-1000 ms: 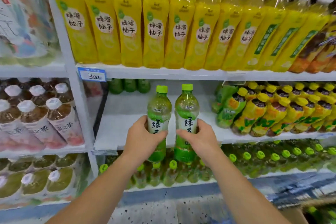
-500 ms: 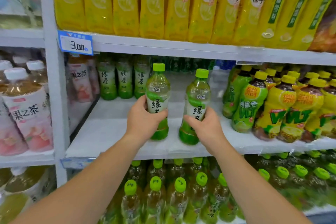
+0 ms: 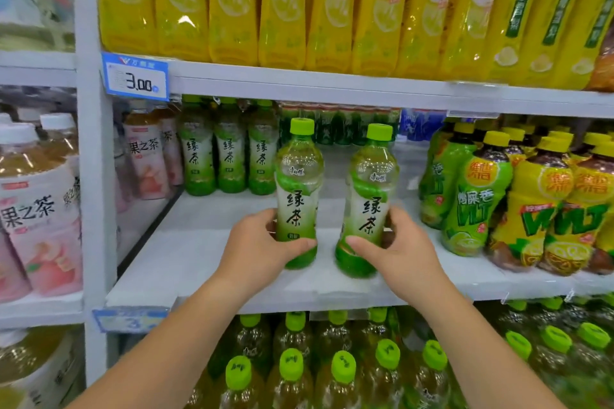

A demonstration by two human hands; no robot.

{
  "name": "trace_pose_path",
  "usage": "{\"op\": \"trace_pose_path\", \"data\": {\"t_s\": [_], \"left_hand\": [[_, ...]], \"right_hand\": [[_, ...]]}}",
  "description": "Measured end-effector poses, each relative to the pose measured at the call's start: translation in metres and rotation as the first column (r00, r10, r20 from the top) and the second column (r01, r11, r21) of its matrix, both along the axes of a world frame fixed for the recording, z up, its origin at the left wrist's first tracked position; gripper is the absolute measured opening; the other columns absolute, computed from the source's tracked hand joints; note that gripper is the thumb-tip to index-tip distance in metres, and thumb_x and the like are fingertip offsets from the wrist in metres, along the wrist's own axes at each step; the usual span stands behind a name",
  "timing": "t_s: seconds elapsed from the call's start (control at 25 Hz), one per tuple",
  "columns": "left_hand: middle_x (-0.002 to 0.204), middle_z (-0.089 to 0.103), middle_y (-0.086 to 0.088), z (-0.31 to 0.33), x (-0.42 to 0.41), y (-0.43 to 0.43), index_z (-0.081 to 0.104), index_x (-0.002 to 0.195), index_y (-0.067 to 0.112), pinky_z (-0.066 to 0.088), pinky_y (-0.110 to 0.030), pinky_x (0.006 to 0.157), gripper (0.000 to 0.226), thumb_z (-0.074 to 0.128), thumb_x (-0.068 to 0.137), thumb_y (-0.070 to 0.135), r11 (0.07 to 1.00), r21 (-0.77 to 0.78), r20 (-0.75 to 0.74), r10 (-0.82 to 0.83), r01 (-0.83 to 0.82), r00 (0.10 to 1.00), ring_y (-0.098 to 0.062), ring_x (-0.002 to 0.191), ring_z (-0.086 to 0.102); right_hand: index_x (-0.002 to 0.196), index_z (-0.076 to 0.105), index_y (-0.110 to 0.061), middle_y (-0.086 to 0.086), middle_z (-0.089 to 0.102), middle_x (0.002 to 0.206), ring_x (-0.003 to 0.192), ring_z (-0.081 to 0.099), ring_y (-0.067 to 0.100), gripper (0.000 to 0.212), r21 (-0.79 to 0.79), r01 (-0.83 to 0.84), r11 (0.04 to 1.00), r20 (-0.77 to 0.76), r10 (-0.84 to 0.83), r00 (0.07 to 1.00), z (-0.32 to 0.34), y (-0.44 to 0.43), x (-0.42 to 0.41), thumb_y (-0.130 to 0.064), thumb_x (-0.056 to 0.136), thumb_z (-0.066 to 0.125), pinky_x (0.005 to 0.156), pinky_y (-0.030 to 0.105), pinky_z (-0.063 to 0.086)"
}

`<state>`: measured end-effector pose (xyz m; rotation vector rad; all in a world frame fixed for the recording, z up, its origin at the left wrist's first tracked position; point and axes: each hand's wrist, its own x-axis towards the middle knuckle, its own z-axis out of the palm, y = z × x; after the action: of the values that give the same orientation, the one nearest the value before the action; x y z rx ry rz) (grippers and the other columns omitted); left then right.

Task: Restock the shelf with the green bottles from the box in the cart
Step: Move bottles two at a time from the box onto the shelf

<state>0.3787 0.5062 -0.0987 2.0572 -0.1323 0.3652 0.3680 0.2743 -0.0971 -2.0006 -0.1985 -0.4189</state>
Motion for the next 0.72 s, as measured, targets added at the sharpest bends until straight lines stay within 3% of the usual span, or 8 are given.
{"op": "trace_pose_path", "data": {"t_s": [0.12, 0.36, 0.48, 0.64, 0.72], "left_hand": [[0.087, 0.067, 0.018, 0.001, 0.016, -0.002, 0.055, 0.102, 0.031, 0.044, -0.009, 0.055, 0.058, 0.092, 0.06, 0.047, 0.997, 0.039, -0.003, 0.069, -0.069, 0.998, 0.007, 0.073, 0.062], [0.092, 0.068, 0.008, 0.003, 0.077, -0.014, 0.058, 0.1, 0.02, 0.052, -0.024, 0.064, 0.047, 0.09, 0.069, 0.033, 0.989, 0.02, 0.019, 0.146, -0.147, 0.989, -0.009, 0.082, 0.065], [0.088, 0.067, 0.008, 0.001, 0.104, -0.016, 0.059, 0.095, 0.02, 0.046, -0.014, 0.058, 0.043, 0.091, 0.067, 0.03, 0.984, 0.029, 0.05, 0.175, -0.176, 0.983, -0.008, 0.078, 0.063], [0.105, 0.067, -0.005, 0.0, 0.137, -0.021, 0.066, 0.104, 0.014, 0.056, -0.036, 0.085, 0.046, 0.09, 0.068, 0.029, 0.976, 0.004, 0.019, 0.217, -0.217, 0.976, -0.021, 0.097, 0.064], [0.11, 0.068, -0.005, 0.001, 0.147, -0.025, 0.068, 0.111, 0.013, 0.054, -0.036, 0.09, 0.049, 0.089, 0.07, 0.03, 0.967, 0.011, 0.015, 0.253, -0.254, 0.967, -0.022, 0.101, 0.063]], "right_hand": [[0.097, 0.057, -0.047, -0.031, 0.07, 0.093, 0.088, 0.066, -0.01, 0.038, -0.025, -0.024, 0.999, -0.043, 0.023, 0.999, 0.002, 0.005, 0.025, -0.036, 0.075, 0.085, 0.063, 0.008, 0.049], [0.11, 0.054, -0.03, -0.015, 0.067, 0.101, 0.092, 0.065, 0.005, 0.047, -0.036, -0.021, 0.999, -0.066, 0.018, 0.998, 0.005, 0.016, 0.103, -0.029, 0.075, 0.086, 0.078, 0.027, 0.053], [0.101, 0.052, -0.034, -0.014, 0.069, 0.1, 0.093, 0.067, 0.004, 0.044, 0.069, -0.033, 0.997, -0.066, 0.038, 0.997, -0.003, 0.019, 0.134, -0.024, 0.075, 0.087, 0.081, 0.03, 0.056], [0.093, 0.053, -0.036, -0.019, 0.065, 0.094, 0.093, 0.066, 0.01, 0.037, 0.137, 0.012, 0.991, -0.056, -0.004, 0.998, -0.007, 0.03, 0.175, -0.021, 0.079, 0.084, 0.084, 0.032, 0.053], [0.101, 0.054, -0.035, -0.015, 0.066, 0.095, 0.095, 0.065, 0.015, 0.036, 0.108, 0.04, 0.993, -0.06, -0.034, 0.998, -0.01, 0.033, 0.192, -0.024, 0.082, 0.081, 0.083, 0.032, 0.051]]}}
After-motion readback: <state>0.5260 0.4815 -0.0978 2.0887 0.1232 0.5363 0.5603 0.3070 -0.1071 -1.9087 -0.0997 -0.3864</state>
